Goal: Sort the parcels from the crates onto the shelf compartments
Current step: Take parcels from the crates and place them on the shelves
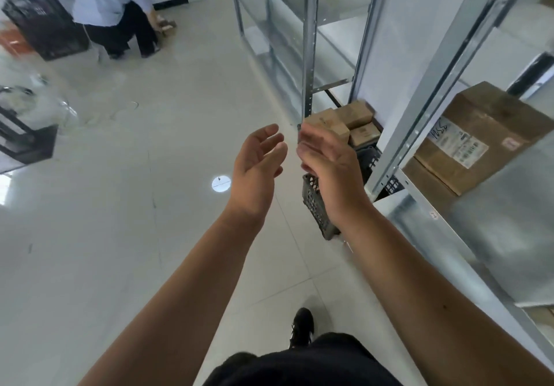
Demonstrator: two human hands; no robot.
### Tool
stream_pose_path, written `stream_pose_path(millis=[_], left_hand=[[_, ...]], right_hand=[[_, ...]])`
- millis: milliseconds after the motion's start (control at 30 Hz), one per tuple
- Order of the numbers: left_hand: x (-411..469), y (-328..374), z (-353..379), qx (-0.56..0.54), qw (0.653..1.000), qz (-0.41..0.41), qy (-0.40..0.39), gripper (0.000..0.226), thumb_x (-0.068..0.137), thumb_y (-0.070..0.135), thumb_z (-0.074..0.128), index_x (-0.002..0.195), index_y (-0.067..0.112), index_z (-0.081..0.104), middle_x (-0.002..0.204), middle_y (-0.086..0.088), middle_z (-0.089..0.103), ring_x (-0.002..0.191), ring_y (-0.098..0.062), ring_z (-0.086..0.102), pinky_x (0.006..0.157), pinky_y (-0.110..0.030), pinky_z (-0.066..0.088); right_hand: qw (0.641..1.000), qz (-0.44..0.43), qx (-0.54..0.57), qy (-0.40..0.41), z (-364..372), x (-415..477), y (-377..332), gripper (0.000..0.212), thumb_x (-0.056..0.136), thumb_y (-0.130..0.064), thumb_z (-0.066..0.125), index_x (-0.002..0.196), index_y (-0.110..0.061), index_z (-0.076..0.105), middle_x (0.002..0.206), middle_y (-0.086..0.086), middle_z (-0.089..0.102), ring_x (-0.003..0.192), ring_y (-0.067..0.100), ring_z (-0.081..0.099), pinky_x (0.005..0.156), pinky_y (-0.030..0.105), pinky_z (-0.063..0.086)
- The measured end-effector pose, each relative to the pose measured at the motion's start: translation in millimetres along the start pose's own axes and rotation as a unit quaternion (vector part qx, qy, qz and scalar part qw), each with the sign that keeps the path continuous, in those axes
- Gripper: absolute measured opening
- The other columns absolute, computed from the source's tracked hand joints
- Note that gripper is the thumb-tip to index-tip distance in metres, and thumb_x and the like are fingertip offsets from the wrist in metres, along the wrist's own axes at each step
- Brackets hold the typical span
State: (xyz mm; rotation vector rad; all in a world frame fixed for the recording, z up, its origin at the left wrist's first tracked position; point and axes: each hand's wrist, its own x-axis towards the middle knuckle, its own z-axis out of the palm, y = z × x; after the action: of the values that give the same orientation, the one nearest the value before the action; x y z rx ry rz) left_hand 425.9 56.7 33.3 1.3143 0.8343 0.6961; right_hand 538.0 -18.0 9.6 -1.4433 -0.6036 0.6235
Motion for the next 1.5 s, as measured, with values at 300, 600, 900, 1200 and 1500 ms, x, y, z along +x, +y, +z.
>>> stream_pose_path(millis=[300, 600, 900, 1200, 1500], left_hand=[[126.0, -13.4, 17.6, 0.003, 0.999, -0.034, -0.032, 0.039, 0.084, 0.033, 0.066, 0.123, 0.031, 0.067, 0.126, 0.009, 0.071, 0.127, -0.022, 0.065, 0.111, -0.053, 0.048], [288.1, -27.5, -16.1, 0.057, 0.988, -0.053, -0.13, 0.024, 0.092, 0.024, 0.068, 0.113, 0.037, 0.07, 0.109, 0.023, 0.076, 0.109, -0.005, 0.069, 0.108, -0.054, 0.051], [441.2, -15.1, -55.5, 0.098, 0.973, -0.092, -0.189, 0.035, 0.081, 0.034, 0.067, 0.116, 0.034, 0.071, 0.113, 0.015, 0.076, 0.112, -0.01, 0.069, 0.106, -0.051, 0.052], [544.9, -18.7, -33.2, 0.096, 0.948, -0.17, -0.252, 0.016, 0.099, 0.026, 0.067, 0.114, 0.033, 0.069, 0.101, 0.015, 0.079, 0.116, -0.019, 0.07, 0.111, -0.054, 0.05], [664.2, -37.7, 33.0, 0.183, 0.924, -0.169, -0.289, 0.027, 0.096, 0.031, 0.069, 0.123, 0.033, 0.067, 0.128, 0.003, 0.069, 0.121, -0.018, 0.065, 0.11, -0.051, 0.051]], right_hand=[[0.997, 0.068, -0.003, 0.039, -8.4, 89.9, 28.7, 0.05, 0.101, -0.023, 0.07, 0.149, -0.025, 0.058, 0.137, -0.01, 0.068, 0.127, 0.006, 0.063, 0.114, 0.046, 0.051], [0.986, 0.132, -0.008, 0.105, 46.9, 207.9, 61.2, 0.052, 0.095, -0.026, 0.07, 0.147, -0.029, 0.06, 0.14, -0.011, 0.067, 0.132, 0.009, 0.061, 0.118, 0.047, 0.046], [0.97, 0.158, 0.022, 0.184, 92.4, 318.7, 65.9, 0.038, 0.1, -0.016, 0.066, 0.133, -0.035, 0.065, 0.139, -0.012, 0.069, 0.133, 0.007, 0.06, 0.12, 0.044, 0.045], [0.946, 0.206, 0.06, 0.245, 100.5, 406.3, 88.5, 0.034, 0.1, -0.022, 0.07, 0.13, -0.036, 0.06, 0.138, -0.002, 0.066, 0.131, 0.016, 0.061, 0.114, 0.051, 0.05], [0.926, 0.25, 0.108, 0.261, 51.5, 533.4, 126.9, 0.04, 0.1, -0.017, 0.067, 0.139, -0.019, 0.059, 0.135, 0.002, 0.065, 0.124, 0.018, 0.063, 0.107, 0.046, 0.051]])
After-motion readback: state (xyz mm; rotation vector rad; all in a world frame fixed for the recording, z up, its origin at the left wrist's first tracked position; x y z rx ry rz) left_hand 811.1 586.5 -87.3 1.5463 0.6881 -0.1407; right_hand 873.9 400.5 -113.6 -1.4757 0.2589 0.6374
